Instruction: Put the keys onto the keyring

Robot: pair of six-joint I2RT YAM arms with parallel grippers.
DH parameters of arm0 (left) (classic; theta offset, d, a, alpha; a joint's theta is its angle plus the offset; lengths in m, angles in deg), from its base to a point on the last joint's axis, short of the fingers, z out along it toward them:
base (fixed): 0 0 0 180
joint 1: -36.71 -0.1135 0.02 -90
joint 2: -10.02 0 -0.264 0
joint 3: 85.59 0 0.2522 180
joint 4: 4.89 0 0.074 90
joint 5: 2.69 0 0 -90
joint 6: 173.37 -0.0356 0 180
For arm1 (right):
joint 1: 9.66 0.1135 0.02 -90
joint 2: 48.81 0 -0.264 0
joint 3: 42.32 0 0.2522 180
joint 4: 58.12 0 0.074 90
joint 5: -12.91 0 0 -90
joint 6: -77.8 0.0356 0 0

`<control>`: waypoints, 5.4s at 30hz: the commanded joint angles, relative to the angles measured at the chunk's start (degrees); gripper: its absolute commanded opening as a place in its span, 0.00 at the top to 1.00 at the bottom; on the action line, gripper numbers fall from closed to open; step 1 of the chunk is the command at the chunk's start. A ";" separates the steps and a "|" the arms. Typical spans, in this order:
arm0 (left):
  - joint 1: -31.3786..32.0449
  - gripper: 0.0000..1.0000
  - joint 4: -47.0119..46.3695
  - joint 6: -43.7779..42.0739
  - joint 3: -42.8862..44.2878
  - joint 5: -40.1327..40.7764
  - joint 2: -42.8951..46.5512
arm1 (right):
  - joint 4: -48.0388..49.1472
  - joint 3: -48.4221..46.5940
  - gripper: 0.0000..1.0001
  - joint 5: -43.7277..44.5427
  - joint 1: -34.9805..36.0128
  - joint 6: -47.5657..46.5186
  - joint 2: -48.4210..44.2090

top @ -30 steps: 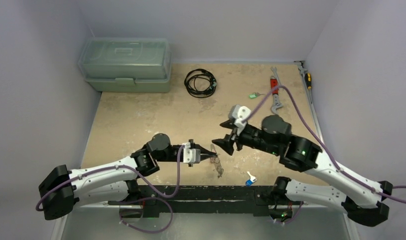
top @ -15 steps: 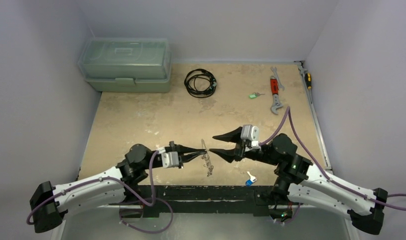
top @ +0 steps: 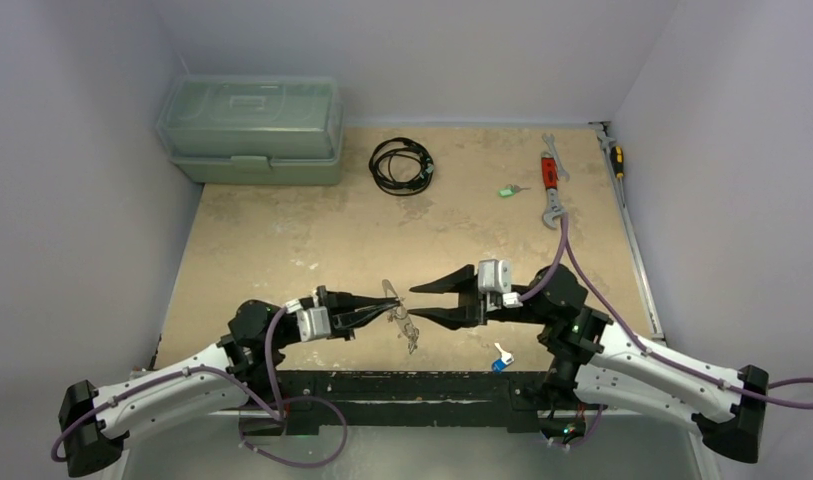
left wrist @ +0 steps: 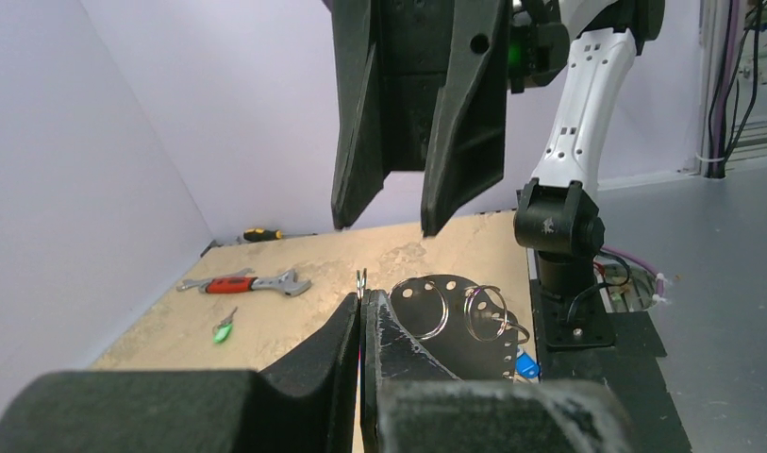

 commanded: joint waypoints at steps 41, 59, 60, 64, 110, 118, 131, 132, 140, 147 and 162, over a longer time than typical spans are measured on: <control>0.17 1.00 -7.47 3.27 -0.51 -1.71 1.17 | 7.74 -1.45 0.77 -3.35 0.17 -0.41 7.58; 0.17 1.00 -8.52 3.38 -1.22 -1.07 -0.06 | 7.98 -1.91 1.00 -3.55 0.17 -0.47 7.92; 0.21 1.00 -8.28 3.36 -1.24 -1.06 -0.18 | 7.85 -2.00 1.00 -3.53 0.17 -0.49 8.03; 0.19 1.00 -6.42 2.86 -0.79 -1.15 -0.50 | 6.62 -2.10 1.00 -2.24 0.17 -1.40 8.05; 0.30 0.52 58.41 -25.55 26.55 13.86 -4.13 | -9.66 -7.14 1.00 19.79 4.38 -16.22 14.23; 0.27 0.61 54.37 -32.28 25.08 5.80 -4.19 | -11.28 -7.82 1.00 15.63 4.86 -15.76 14.89; 0.23 0.72 55.12 -35.94 25.87 6.39 -9.21 | -11.76 -8.17 1.00 14.45 5.71 -15.73 15.65; 0.22 0.73 55.14 -36.05 25.87 6.42 -9.13 | -11.77 -8.25 1.00 14.32 5.77 -15.71 15.73; 0.22 0.76 55.69 -37.07 26.20 7.32 -9.31 | -11.78 -8.34 1.00 13.83 5.88 -15.70 16.31; 0.22 0.76 57.02 -38.01 26.64 5.96 -9.72 | -11.47 -8.13 1.00 13.63 5.97 -15.86 16.06; 0.22 0.82 58.20 -39.62 26.36 5.02 -10.78 | -10.27 -7.37 1.00 12.26 5.97 -15.37 14.47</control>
